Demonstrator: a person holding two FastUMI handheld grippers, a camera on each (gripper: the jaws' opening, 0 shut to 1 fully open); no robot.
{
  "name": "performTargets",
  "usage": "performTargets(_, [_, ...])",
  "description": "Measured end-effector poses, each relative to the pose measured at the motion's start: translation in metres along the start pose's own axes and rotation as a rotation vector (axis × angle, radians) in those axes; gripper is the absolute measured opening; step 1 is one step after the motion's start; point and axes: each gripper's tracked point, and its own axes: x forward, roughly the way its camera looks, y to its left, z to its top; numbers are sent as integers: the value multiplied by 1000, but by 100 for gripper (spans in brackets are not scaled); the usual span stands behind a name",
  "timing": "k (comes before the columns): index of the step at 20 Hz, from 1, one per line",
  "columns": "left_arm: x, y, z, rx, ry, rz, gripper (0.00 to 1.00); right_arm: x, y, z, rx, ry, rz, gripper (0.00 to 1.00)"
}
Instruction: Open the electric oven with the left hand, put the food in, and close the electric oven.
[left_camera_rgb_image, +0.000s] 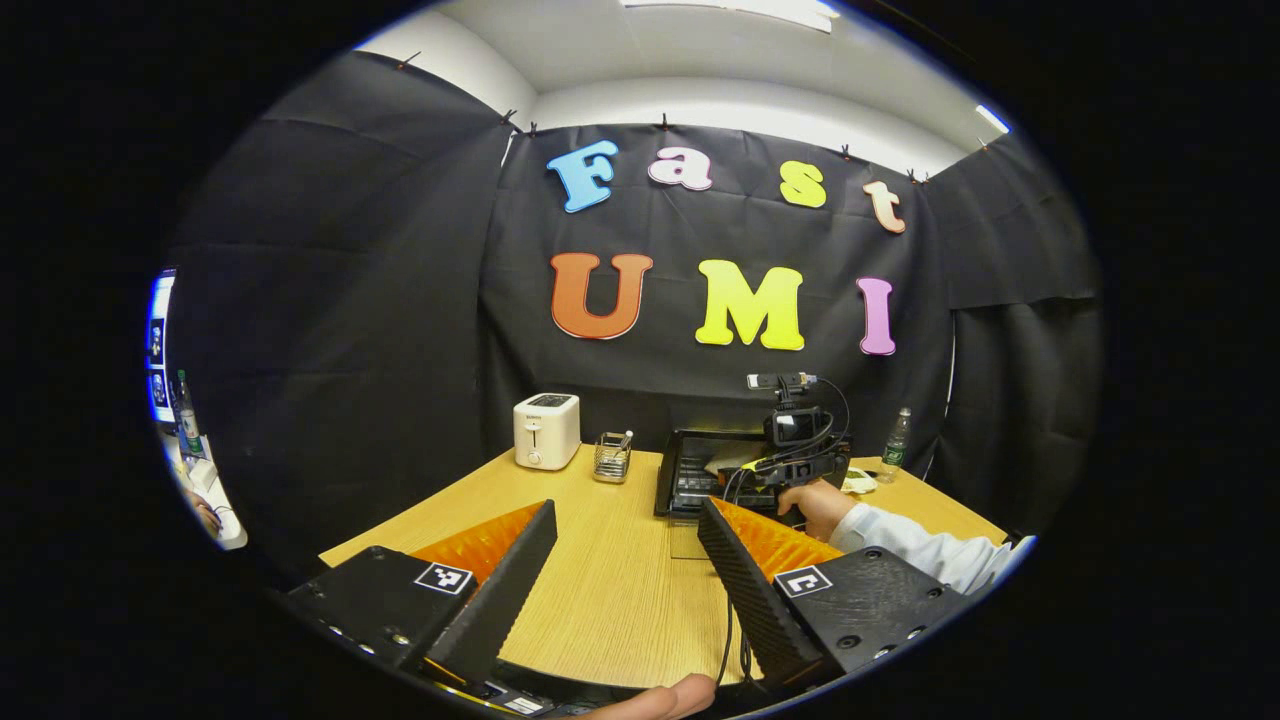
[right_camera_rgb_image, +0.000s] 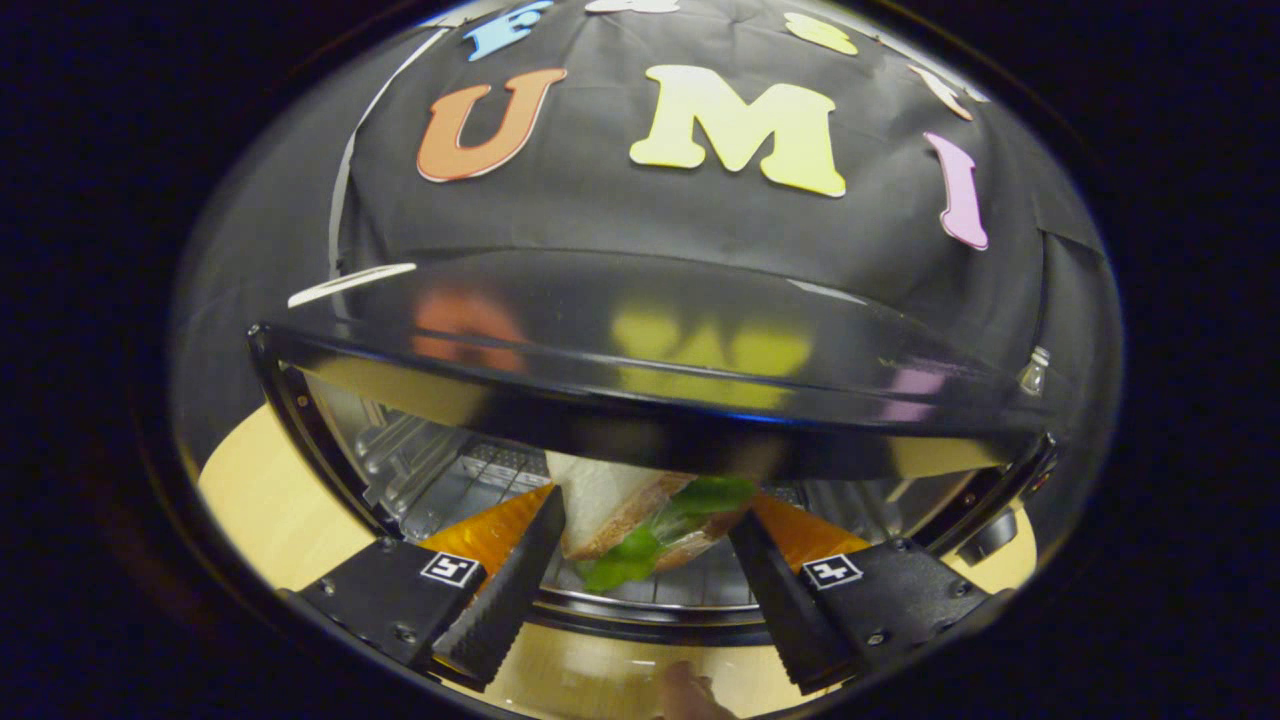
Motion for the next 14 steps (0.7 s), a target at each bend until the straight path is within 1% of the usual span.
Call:
performTargets(2, [0,-2,0,4,0,-2,94,-5,-4,-5,-8,48,7,100])
performTargets(3, [1,-2,-1,5,1,-2,82,-10,-5,-6,-13,69,12,100])
performTargets(4, [0,-2,-2,6,3,-2,94,-14,-7,-8,-21,87,13,100])
performTargets(7, [0,-5,-3,4,9,-9,93,-26,-7,-13,-34,139,24,100])
performTargets(9, [0,-8,-2,-3,7,-18,94,-33,-11,-23,-2,178,21,100])
performTargets(12, [2,-14,-7,-9,18,-37,94,-44,-16,-30,78,180,57,100])
performTargets(14, [6,-22,-14,-25,38,-64,94,-65,-20,-28,121,148,87,100])
